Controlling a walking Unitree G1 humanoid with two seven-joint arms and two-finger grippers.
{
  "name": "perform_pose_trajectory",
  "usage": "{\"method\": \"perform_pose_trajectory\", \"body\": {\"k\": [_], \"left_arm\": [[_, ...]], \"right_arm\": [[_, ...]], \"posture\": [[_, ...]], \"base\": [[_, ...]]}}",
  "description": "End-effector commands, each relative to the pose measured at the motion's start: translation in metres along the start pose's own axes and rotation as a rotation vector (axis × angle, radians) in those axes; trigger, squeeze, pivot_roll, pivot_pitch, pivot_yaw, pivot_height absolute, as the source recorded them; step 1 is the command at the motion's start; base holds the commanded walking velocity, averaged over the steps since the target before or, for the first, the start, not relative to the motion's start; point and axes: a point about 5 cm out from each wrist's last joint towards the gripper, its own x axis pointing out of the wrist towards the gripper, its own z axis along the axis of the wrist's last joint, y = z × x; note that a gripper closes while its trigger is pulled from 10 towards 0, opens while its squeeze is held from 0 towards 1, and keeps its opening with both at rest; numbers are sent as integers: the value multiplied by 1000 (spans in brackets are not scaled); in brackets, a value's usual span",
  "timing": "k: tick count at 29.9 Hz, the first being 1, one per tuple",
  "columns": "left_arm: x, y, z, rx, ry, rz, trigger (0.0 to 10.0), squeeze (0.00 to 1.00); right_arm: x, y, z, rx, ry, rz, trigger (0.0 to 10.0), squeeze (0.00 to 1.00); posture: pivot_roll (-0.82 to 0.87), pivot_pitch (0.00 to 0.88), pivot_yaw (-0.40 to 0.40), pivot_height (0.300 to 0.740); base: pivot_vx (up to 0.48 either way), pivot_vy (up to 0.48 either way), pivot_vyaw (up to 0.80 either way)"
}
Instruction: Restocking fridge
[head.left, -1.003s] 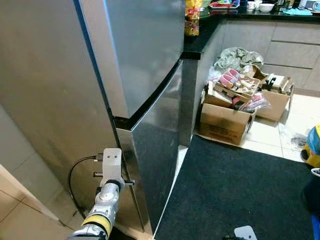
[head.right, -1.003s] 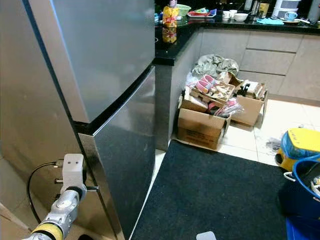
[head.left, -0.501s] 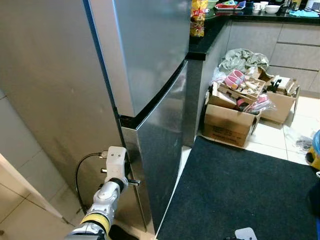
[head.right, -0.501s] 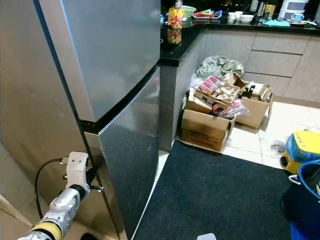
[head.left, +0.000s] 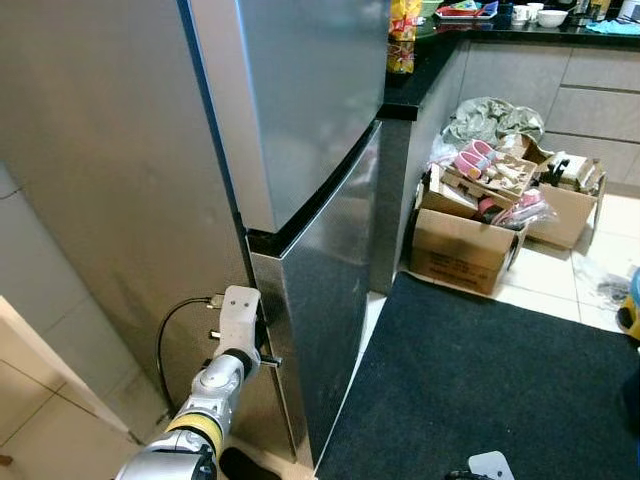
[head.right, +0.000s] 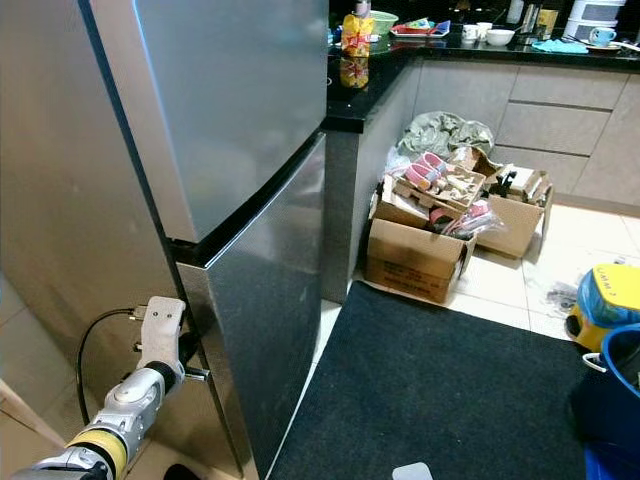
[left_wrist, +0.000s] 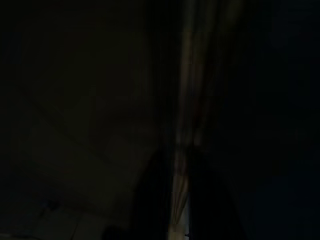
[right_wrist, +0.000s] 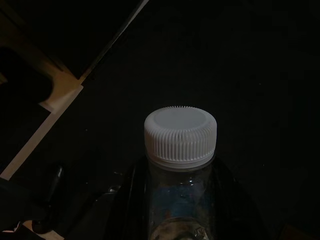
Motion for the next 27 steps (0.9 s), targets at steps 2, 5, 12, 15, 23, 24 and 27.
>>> {"method": "perform_pose_trajectory", "body": {"k": [2,5,12,15,23,24,27], "left_arm": [[7,-10,15,0,-41,-40,10000,1000],[9,-24,17,3,-33,-149,10000,1000],[-10,-105,-6,-73,166,-994,10000,0],[-25,-134,-7,-128,205,-1291,10000,0],[-30,-145,-12,-172,199,-1339,10000,0],[-31,-144,-13,-172,201,-1337,10000,0],[-33,-135,-17,-158,193,-1302,10000,0]], "right_arm": [[-2,-1,-6,-8,11,-7,10000,0],[-2,0,-7,-3,13,-7,10000,0],[-2,2,-7,-7,15,2,10000,0],[-1,3,-6,-6,14,4,10000,0],[-2,4,-8,-6,17,6,10000,0],[-2,4,-8,-6,18,7,10000,0],[-2,4,-9,-6,21,7,10000,0]], "posture": [[-94,132,38,740],[-92,132,42,740],[-86,131,37,740],[-90,131,41,740],[-91,131,42,740],[-91,131,42,740],[-90,129,42,740]], "base": [[0,0,0],[0,0,0],[0,0,0],[0,0,0],[0,0,0],[0,0,0],[0,0,0]]}}
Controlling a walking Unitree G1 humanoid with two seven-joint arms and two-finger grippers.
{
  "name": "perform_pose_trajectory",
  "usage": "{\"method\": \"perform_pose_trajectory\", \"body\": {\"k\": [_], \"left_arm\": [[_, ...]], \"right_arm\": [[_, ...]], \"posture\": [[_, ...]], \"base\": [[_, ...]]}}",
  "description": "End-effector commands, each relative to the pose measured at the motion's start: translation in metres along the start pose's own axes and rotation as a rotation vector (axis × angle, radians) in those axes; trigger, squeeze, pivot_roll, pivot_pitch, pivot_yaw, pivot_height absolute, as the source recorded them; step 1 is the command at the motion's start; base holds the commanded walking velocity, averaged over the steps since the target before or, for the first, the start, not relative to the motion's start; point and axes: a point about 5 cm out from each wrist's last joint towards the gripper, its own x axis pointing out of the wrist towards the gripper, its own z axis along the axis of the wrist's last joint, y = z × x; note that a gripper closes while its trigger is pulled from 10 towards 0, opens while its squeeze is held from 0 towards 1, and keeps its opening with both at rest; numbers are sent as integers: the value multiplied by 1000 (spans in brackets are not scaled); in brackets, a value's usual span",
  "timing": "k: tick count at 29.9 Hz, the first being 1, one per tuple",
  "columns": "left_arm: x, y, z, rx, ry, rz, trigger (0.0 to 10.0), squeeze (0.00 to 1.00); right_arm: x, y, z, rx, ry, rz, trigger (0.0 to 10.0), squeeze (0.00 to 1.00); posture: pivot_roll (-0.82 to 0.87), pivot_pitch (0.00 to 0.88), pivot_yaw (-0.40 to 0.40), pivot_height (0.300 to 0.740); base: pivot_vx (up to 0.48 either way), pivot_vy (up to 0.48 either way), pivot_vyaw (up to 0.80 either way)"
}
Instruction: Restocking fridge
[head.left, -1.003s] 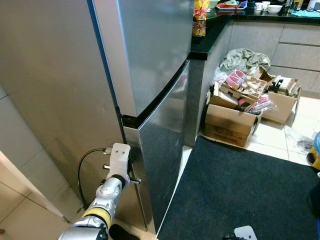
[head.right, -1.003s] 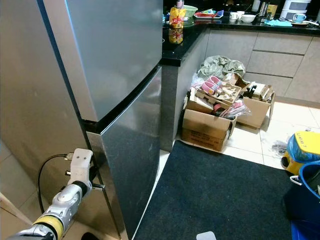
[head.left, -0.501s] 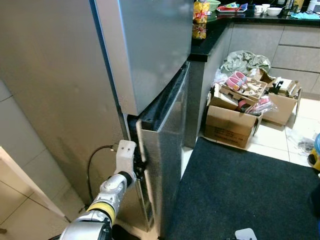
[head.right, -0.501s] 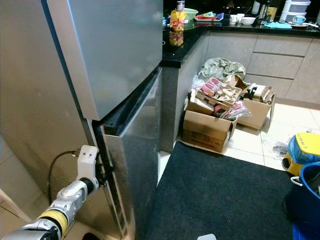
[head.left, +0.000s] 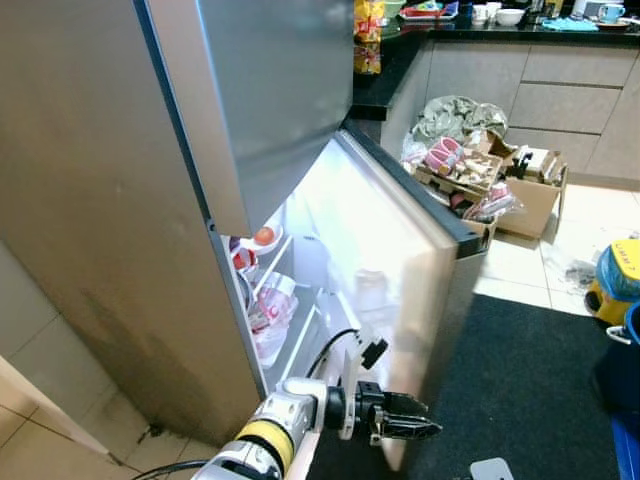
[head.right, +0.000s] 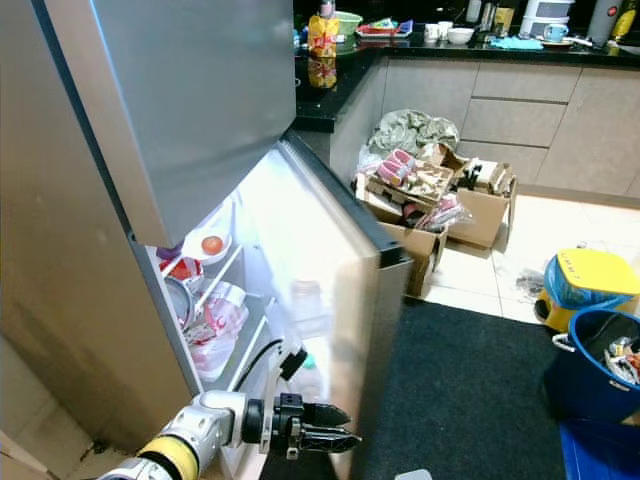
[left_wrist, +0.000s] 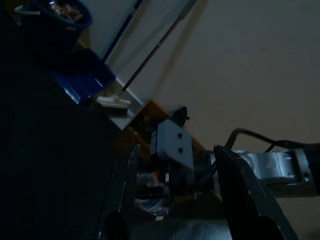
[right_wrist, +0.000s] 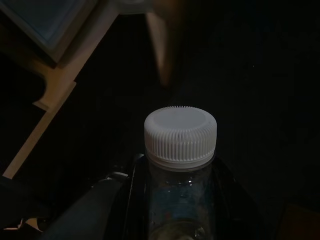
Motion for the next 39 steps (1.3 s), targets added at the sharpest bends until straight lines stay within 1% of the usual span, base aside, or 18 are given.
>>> {"method": "perform_pose_trajectory", "body": {"k": [1,4,5,12,14,15,16,18,19,20,22,23,30,31,33,35,37,39], "left_arm": [[-10,3,-3,7,16,39,10000,0],[-11,2,-3,6,16,41,10000,0],[-15,4,-8,4,21,82,10000,0],[-23,10,-25,45,56,244,10000,0],[-29,15,-33,71,98,372,10000,0],[-35,21,-37,92,125,487,10000,0],[-35,21,-37,92,125,487,10000,0],[-42,26,-40,114,148,602,10000,0],[-42,26,-40,114,148,602,10000,0],[-64,35,-53,101,198,839,10000,0],[-83,39,-64,67,209,1017,10000,0],[-83,39,-64,67,209,1017,10000,0],[-123,32,-101,-99,132,1362,10000,0],[-123,32,-101,-99,132,1362,10000,0],[-135,28,-114,-166,121,1442,10000,0],[-139,23,-125,-234,104,1478,10000,0],[-138,21,-129,-219,139,1474,10000,0],[-132,19,-133,-158,216,1428,10000,0]], "right_arm": [[-1,2,-3,-11,7,2,10000,0],[-1,2,-3,-11,7,2,10000,0],[0,2,-3,-11,6,4,10000,0],[1,4,1,-12,-1,7,10000,0],[1,4,2,-10,-4,6,10000,0],[1,3,3,-10,-4,4,10000,0],[1,3,3,-10,-4,4,10000,0],[1,3,3,-9,-4,3,10000,0],[1,3,3,-9,-4,3,10000,0],[1,2,2,-11,-8,-6,10000,0],[0,1,2,-12,-18,-19,10000,0],[0,1,2,-12,-18,-19,10000,0],[1,0,7,-30,-47,-49,10000,0],[1,0,7,-30,-47,-49,10000,0],[1,1,8,-39,-53,-45,10000,0],[1,2,9,-47,-58,-41,10000,0],[2,2,10,-47,-63,-39,10000,0],[2,1,10,-47,-59,-40,10000,0]], "posture": [[-90,129,42,740],[-90,129,42,740],[-84,126,41,740],[-83,119,43,740],[-82,118,46,740],[-82,118,46,740],[-82,118,46,740],[-82,118,46,740],[-82,118,46,740],[-82,112,55,740],[-82,111,58,740],[-82,111,58,740],[-81,107,60,740],[-81,107,60,740],[-80,104,58,740],[-81,102,57,740],[-79,102,56,740],[-75,101,54,740]], "base": [[0,0,0],[0,0,0],[0,0,0],[0,0,0],[0,0,0],[0,0,0],[0,0,0],[0,0,0],[0,0,0],[0,0,0],[0,0,0],[0,0,0],[0,0,0],[0,0,0],[0,0,0],[0,0,0],[0,0,0],[0,0,0]]}}
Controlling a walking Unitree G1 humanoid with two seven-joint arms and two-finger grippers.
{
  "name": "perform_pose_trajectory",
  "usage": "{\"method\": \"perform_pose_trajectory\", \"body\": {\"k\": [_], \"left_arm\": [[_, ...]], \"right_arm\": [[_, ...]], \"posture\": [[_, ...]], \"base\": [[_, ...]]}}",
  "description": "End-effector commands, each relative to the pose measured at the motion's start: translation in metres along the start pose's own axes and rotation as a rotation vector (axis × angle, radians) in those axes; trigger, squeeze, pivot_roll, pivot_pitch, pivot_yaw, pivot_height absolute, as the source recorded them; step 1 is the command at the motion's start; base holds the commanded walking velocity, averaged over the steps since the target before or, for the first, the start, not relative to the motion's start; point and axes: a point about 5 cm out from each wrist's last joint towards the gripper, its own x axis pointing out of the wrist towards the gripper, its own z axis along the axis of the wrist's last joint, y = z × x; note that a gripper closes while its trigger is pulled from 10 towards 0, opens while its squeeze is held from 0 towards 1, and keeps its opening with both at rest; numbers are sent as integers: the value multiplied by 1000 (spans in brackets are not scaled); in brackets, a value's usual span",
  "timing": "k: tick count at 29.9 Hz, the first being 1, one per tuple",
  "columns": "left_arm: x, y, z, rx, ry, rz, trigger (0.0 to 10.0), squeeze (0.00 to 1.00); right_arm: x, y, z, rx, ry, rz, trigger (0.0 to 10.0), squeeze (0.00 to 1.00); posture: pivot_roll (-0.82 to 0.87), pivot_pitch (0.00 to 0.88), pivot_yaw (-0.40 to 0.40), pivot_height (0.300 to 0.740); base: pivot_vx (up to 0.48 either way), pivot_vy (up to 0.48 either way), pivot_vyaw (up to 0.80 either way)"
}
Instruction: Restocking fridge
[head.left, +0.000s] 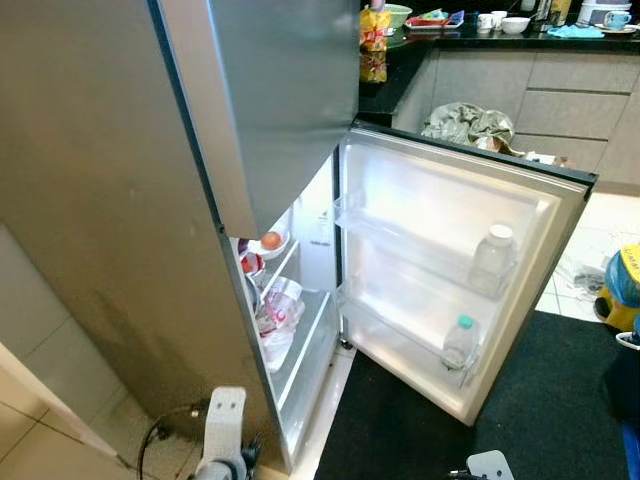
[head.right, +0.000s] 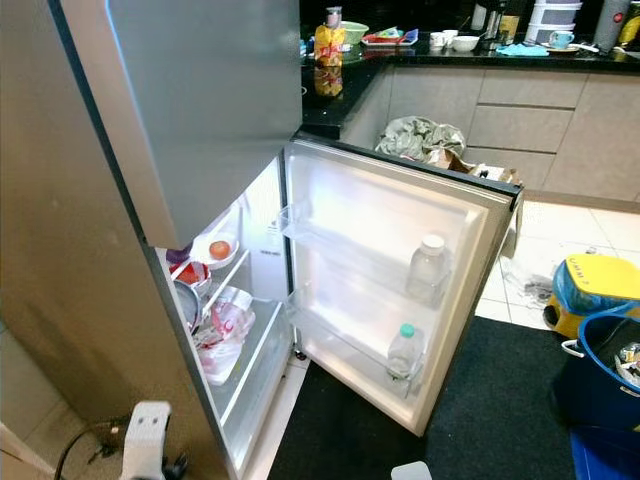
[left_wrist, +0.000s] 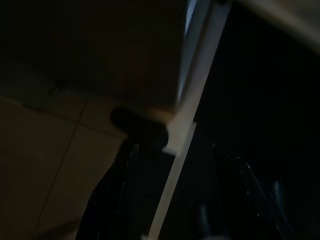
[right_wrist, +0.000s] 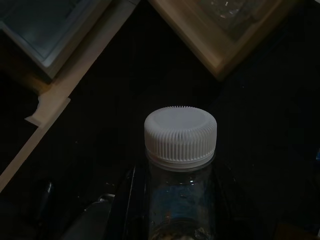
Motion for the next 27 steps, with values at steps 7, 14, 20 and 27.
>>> {"method": "perform_pose_trajectory", "body": {"k": [7,14,20,27], "left_arm": [[1,-16,3,101,-34,-103,10000,0],[2,-21,10,103,-56,-124,10000,0],[2,-26,15,122,-116,-128,10000,0],[0,-36,11,130,-146,-185,10000,0]], "right_arm": [[0,2,-4,43,18,-6,10000,0],[-1,1,-5,52,21,-15,10000,0],[-4,0,-12,71,29,-26,10000,0],[-6,-2,-18,71,35,-29,10000,0]], "posture": [[-80,107,62,740],[-87,107,77,740],[-121,75,80,740],[-124,54,88,740]], "base": [[0,0,-501],[0,0,-800],[0,0,-800],[0,0,-800]]}}
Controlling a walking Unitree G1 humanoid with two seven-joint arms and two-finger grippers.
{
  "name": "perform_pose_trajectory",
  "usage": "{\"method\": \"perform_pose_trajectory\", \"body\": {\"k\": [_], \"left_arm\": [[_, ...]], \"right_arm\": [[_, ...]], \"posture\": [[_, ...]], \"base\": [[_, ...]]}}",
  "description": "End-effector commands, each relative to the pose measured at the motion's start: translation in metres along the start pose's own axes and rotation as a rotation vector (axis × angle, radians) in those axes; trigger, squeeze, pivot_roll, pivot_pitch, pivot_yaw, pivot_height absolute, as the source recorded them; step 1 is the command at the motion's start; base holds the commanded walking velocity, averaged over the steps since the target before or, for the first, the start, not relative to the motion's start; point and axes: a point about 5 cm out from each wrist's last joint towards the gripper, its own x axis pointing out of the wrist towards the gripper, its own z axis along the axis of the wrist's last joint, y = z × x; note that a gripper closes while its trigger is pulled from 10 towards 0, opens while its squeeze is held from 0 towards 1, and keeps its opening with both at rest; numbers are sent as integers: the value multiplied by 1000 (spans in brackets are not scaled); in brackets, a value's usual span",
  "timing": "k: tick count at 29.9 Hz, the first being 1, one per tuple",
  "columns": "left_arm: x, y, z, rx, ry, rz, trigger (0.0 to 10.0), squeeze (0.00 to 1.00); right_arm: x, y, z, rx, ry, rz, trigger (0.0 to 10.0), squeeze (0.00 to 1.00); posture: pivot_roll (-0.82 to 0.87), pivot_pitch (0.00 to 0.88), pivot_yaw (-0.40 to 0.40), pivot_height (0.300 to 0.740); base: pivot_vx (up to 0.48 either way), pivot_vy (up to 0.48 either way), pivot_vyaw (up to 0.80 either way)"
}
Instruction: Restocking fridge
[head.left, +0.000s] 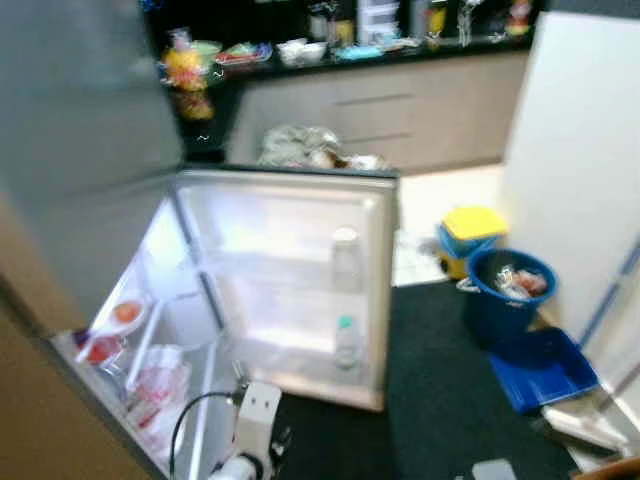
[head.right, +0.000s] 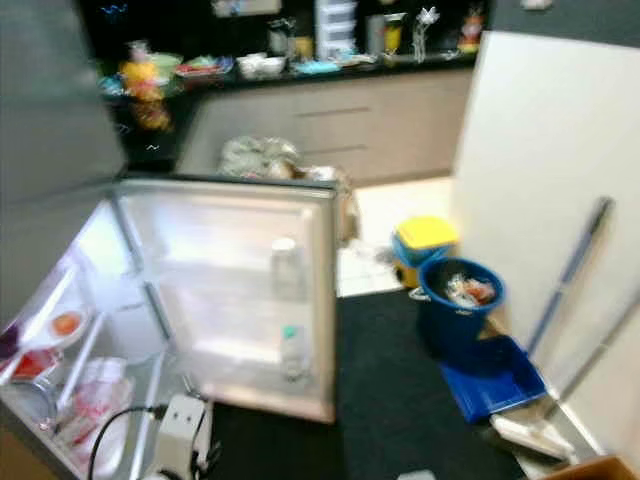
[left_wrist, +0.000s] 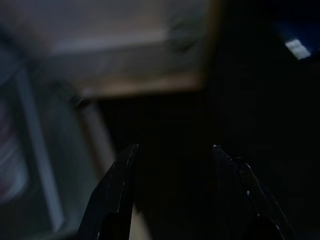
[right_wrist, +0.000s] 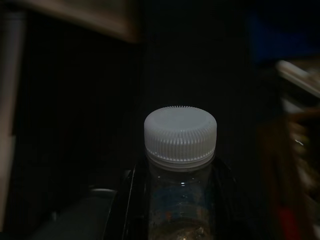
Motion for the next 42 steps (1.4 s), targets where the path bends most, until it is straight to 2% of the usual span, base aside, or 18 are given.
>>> {"method": "perform_pose_trajectory", "body": {"k": [1,7,11,29,42], "left_arm": [[-5,-1,-13,-16,35,-8,10000,0],[-7,-6,-18,4,31,-17,10000,0],[-8,-6,-19,-51,26,-12,10000,0],[-10,-8,-22,-52,28,-51,10000,0],[-11,-12,-24,-51,13,-73,10000,0]], "right_arm": [[-1,4,-2,22,-4,10,10000,0],[-2,4,-3,11,-7,17,10000,0],[-2,5,-4,10,-6,19,10000,0],[-2,4,-3,9,-10,13,10000,0],[-3,3,-6,3,-3,15,10000,0]], "posture": [[-122,60,84,740],[-122,73,82,740],[-115,83,84,740],[-110,99,88,740],[-112,104,80,740]], "base": [[0,0,0],[0,0,0],[0,0,0],[388,0,0],[0,0,0]]}}
